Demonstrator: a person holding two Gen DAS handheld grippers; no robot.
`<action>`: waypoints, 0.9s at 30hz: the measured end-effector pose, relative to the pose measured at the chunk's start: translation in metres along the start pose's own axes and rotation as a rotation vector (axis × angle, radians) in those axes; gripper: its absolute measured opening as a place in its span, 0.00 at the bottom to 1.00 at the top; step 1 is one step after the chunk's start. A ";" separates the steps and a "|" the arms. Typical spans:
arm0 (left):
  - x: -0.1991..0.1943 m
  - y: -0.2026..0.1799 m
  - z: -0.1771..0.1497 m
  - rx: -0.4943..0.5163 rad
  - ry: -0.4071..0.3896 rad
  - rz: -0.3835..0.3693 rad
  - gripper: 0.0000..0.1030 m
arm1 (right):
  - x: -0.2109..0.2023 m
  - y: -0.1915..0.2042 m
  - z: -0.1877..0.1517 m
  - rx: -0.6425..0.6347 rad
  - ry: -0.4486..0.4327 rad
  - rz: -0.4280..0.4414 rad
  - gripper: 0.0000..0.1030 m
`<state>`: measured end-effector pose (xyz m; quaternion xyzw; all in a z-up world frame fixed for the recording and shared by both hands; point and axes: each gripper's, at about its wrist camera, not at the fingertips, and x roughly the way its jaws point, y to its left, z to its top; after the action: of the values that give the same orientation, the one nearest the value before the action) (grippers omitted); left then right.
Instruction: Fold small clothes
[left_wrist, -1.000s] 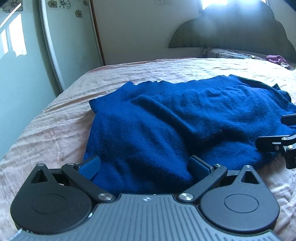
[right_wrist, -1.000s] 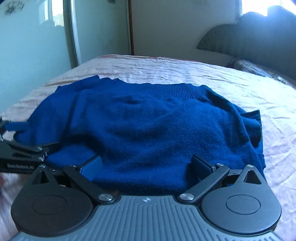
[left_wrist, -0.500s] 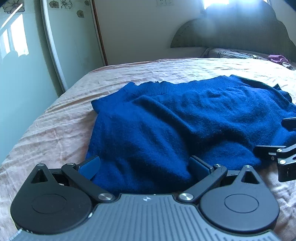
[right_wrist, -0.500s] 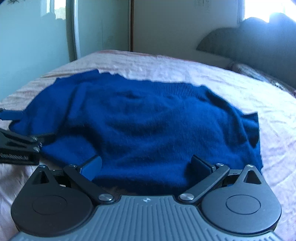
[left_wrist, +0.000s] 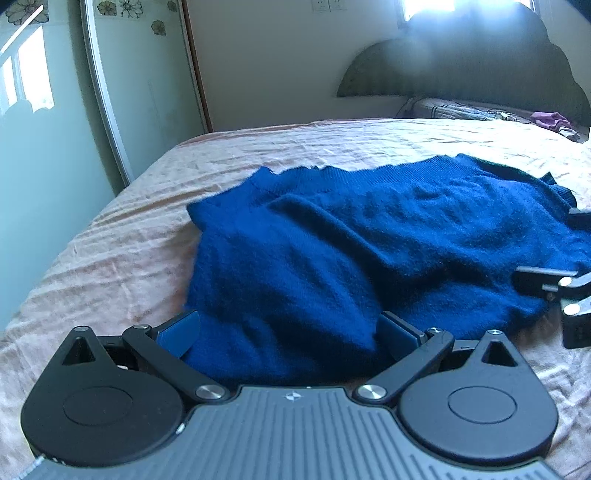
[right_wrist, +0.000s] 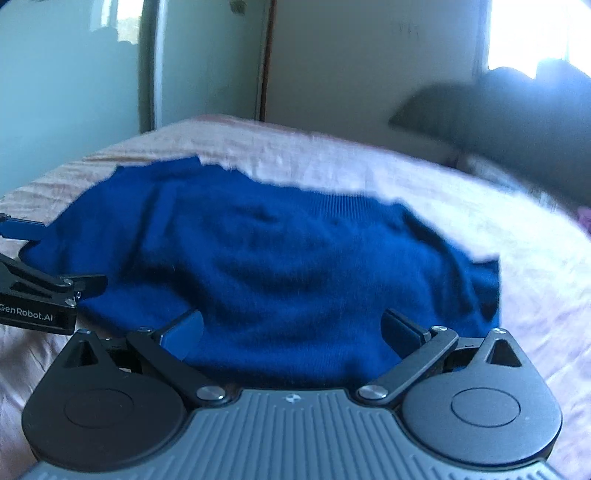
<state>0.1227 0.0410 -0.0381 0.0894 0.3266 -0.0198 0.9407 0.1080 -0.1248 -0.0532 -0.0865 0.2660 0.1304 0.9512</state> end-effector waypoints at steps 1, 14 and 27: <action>-0.001 0.004 0.002 0.001 -0.005 0.007 1.00 | -0.004 0.004 0.003 -0.026 -0.024 -0.008 1.00; 0.052 0.116 0.055 -0.332 0.109 -0.165 0.99 | -0.021 0.119 -0.015 -0.622 -0.209 -0.062 1.00; 0.127 0.136 0.065 -0.466 0.241 -0.474 0.98 | 0.018 0.164 -0.004 -0.676 -0.242 -0.059 0.99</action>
<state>0.2753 0.1656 -0.0459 -0.2040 0.4425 -0.1519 0.8599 0.0729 0.0343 -0.0821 -0.3880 0.0909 0.1927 0.8967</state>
